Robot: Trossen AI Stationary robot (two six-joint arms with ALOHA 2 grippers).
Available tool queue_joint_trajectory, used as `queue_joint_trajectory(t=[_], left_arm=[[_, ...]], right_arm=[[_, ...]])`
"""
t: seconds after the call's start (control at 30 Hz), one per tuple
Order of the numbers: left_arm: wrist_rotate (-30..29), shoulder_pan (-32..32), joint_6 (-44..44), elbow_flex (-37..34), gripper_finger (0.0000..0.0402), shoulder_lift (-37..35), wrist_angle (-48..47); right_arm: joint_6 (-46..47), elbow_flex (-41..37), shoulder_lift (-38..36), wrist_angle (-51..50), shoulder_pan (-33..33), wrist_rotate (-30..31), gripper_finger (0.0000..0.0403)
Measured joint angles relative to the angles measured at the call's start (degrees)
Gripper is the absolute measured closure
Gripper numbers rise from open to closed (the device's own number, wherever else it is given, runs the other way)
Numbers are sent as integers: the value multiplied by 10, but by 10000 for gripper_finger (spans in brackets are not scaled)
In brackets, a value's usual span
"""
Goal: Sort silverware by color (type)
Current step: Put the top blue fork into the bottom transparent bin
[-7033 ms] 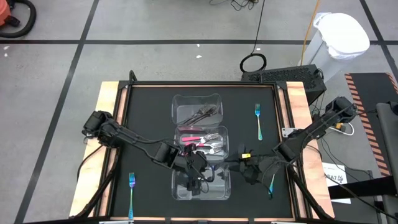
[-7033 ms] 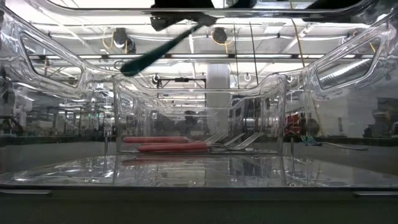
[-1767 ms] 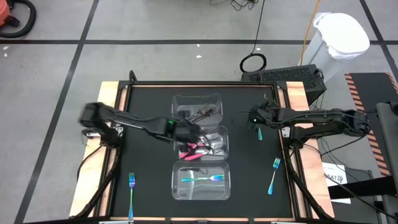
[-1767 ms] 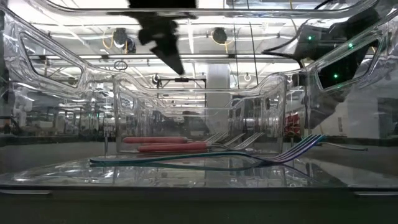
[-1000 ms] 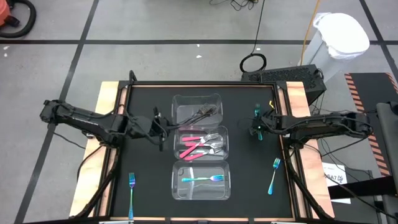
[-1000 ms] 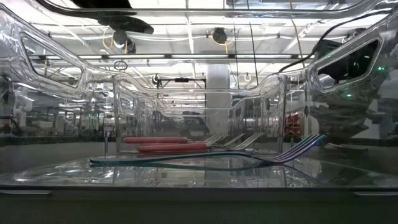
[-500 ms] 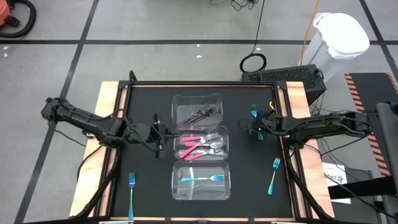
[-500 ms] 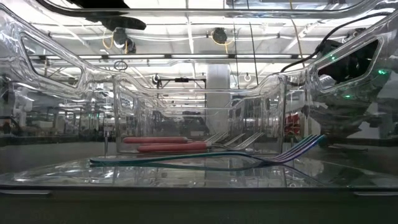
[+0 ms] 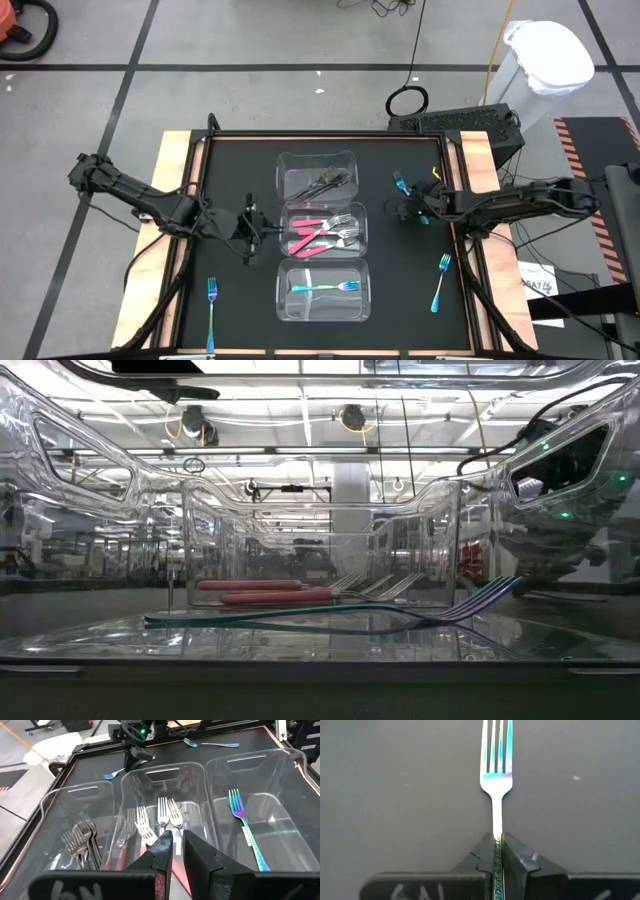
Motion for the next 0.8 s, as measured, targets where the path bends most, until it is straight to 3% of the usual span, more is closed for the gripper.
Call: queue_joint_trajectory(t=[0.2, 0.8], left_arm=[[0, -6, -14, 0, 354, 0, -1], [-12, -18, -28, 0, 354, 6, 3]], right_arm=[[-67, 23, -27, 45, 23, -52, 389], [-197, 109, -150, 90, 120, -18, 389]])
